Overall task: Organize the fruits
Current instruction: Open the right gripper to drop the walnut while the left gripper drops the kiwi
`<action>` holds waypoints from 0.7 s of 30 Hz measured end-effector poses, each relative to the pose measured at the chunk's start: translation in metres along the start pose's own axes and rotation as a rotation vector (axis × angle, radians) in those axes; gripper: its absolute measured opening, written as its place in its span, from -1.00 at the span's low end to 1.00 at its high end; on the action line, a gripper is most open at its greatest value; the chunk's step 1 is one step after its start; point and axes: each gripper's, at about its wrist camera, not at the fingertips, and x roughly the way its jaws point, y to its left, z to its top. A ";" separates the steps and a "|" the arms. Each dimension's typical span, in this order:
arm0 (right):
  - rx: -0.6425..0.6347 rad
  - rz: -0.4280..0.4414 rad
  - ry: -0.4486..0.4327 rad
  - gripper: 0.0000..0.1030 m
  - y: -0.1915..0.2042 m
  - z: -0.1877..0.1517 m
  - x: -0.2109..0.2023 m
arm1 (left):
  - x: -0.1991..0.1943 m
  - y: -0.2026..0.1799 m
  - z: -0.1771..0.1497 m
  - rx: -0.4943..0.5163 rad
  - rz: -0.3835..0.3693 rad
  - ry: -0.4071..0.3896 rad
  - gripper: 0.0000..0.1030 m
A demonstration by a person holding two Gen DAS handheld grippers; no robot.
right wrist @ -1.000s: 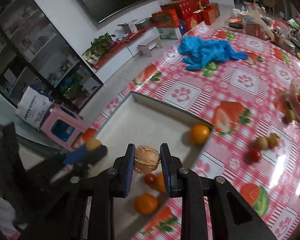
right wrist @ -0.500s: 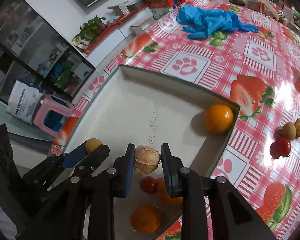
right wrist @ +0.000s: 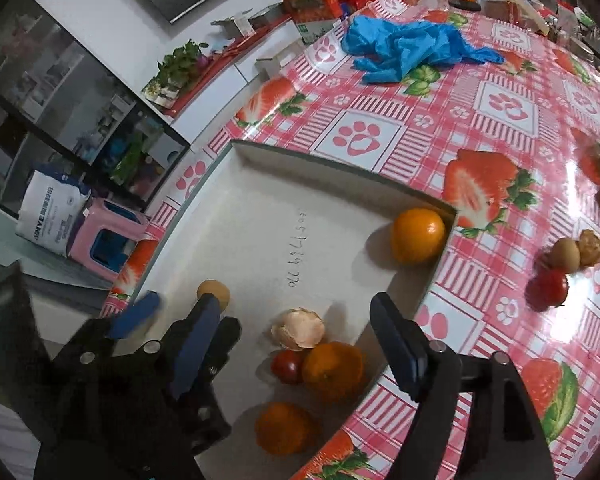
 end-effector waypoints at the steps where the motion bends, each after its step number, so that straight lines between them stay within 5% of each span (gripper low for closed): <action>1: 0.003 0.001 -0.006 0.58 -0.002 0.000 -0.003 | -0.004 -0.002 0.001 0.010 0.002 -0.017 0.74; 15: 0.113 -0.066 -0.109 0.78 -0.064 0.016 -0.061 | -0.054 -0.049 0.032 0.099 -0.105 -0.085 0.74; 21: 0.239 -0.200 -0.136 0.79 -0.128 0.020 -0.078 | -0.076 -0.071 0.041 0.126 -0.166 -0.138 0.74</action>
